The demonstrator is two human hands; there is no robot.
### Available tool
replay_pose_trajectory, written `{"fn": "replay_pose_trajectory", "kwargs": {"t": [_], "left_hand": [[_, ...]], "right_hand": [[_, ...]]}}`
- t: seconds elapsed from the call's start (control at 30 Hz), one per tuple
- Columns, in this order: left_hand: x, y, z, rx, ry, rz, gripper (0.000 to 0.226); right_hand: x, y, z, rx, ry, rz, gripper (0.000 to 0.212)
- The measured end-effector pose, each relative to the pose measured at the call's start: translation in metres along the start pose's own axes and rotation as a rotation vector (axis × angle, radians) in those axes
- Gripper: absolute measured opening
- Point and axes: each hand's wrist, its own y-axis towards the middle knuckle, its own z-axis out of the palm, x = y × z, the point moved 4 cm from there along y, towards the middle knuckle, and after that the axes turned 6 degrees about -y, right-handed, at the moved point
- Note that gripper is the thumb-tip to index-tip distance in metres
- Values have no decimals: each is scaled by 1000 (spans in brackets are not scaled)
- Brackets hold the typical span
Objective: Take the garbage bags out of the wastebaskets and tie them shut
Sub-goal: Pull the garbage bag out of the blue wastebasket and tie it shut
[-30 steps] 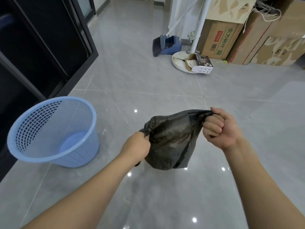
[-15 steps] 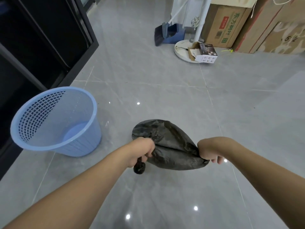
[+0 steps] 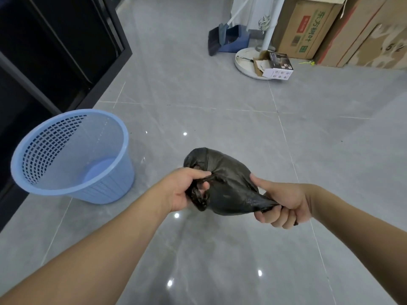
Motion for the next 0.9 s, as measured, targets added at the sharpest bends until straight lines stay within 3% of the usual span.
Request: {"fn": "replay_pose_trajectory", "kwargs": {"t": [0.1, 0.2, 0.27, 0.33, 0.43, 0.5, 0.6, 0.67, 0.77, 0.9], "left_hand": [[-5, 5, -2, -55, 308, 312, 13], [-3, 6, -2, -170, 675, 573, 8], [5, 4, -1, -304, 941, 725, 26], [12, 0, 2, -408, 1022, 820, 45], [20, -2, 3, -373, 868, 734, 48], [25, -4, 2, -310, 976, 581, 46], [34, -15, -1, -209, 1594, 258, 36], [35, -26, 2, -180, 2004, 149, 24], [31, -41, 22, -131, 2323, 232, 16], [11, -61, 53, -48, 2512, 537, 11]], "right_hand": [[-7, 12, 9, 184, 155, -276, 56], [-3, 25, 10, 273, 514, -633, 42], [6, 32, 11, 254, 726, -844, 39], [13, 41, 10, 168, 905, -986, 39], [16, 50, 5, 31, 1166, -1140, 38], [17, 52, 0, -45, 1288, -1216, 38], [21, 51, -6, -171, 1361, -1227, 33], [26, 51, -8, -246, 1341, -1195, 27], [35, 51, -9, -332, 1296, -1154, 24], [46, 45, -8, -450, 1171, -1156, 18]]}}
